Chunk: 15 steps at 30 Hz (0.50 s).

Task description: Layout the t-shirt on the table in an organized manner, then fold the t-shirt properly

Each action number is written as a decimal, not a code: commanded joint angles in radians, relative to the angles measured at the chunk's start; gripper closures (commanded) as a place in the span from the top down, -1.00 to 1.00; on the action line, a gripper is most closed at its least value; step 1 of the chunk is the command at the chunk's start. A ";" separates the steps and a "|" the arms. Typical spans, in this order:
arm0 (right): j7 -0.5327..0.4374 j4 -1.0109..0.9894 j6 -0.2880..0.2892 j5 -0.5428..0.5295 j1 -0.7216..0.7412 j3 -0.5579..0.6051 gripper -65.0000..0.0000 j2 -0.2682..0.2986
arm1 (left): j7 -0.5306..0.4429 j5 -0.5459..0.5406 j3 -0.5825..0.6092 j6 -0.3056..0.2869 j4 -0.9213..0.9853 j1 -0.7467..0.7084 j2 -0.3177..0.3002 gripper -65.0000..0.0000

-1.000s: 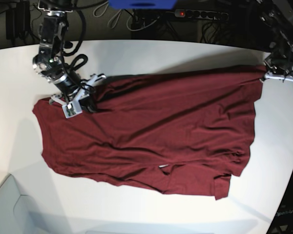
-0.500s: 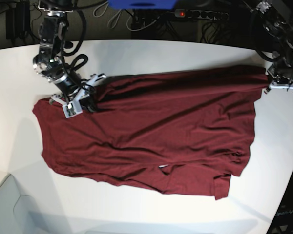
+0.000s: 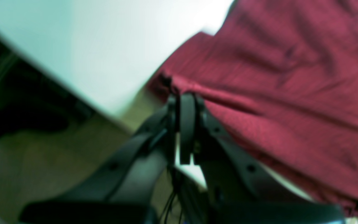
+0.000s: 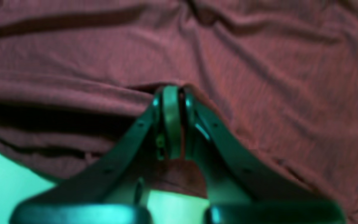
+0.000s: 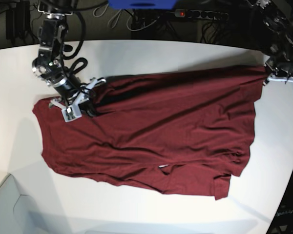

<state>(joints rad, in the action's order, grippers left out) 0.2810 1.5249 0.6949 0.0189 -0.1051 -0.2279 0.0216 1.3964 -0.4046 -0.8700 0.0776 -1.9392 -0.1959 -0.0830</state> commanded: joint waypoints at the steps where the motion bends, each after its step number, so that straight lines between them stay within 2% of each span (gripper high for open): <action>1: -0.025 0.015 0.003 -0.020 0.008 0.000 -1.00 0.004 | -0.012 -0.009 -0.004 0.003 -0.018 0.009 -0.014 -1.00; 9: -0.025 0.013 0.003 -0.020 0.008 0.000 -1.00 0.001 | -0.022 0.000 -0.004 0.003 -0.033 -0.007 -0.014 -1.00; 15: -0.025 0.013 0.003 -0.020 0.005 0.000 -1.00 0.001 | -0.024 0.002 -0.002 0.003 -0.013 0.059 -0.014 -1.00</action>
<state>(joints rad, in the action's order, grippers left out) 0.2855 1.5246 0.6952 0.0196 -0.1116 -0.2279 0.0189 1.3800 -0.4004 -0.8696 0.0776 -1.9415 -0.1417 -0.0849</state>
